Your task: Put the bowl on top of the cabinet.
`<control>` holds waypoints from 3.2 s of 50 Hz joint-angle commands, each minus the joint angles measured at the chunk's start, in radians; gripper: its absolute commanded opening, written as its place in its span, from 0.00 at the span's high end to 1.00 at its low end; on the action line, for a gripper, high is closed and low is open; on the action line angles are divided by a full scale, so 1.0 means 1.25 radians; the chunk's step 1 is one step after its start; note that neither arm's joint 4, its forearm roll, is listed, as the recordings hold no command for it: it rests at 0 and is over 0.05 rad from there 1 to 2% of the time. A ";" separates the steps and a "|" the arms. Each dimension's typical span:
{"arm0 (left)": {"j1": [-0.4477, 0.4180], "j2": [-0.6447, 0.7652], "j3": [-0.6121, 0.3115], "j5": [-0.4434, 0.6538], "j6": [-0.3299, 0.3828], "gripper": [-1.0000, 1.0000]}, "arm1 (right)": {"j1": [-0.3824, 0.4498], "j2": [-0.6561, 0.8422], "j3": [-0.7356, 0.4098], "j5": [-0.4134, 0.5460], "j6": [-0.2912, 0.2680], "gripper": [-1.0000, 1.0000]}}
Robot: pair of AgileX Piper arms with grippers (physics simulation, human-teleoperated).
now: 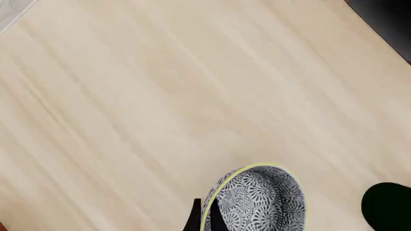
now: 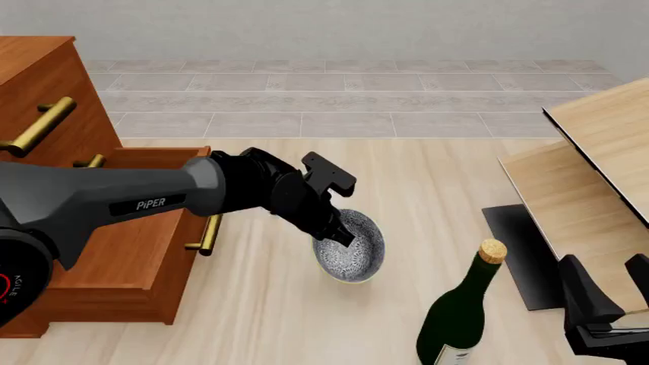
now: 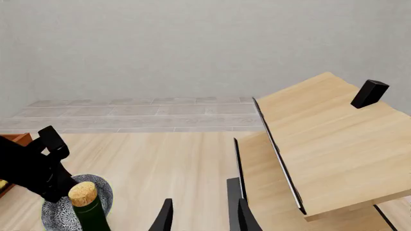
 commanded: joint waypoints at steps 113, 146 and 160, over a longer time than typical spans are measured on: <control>0.467 -0.437 -0.636 0.536 -0.201 1.00 | 0.002 -0.050 0.000 0.045 0.031 0.00; 0.746 -0.514 -0.618 0.506 -0.372 1.00 | 0.004 -0.024 0.000 0.019 0.024 0.00; 0.844 -0.613 -0.401 0.383 -0.513 1.00 | 0.003 -0.028 0.000 0.022 0.023 0.00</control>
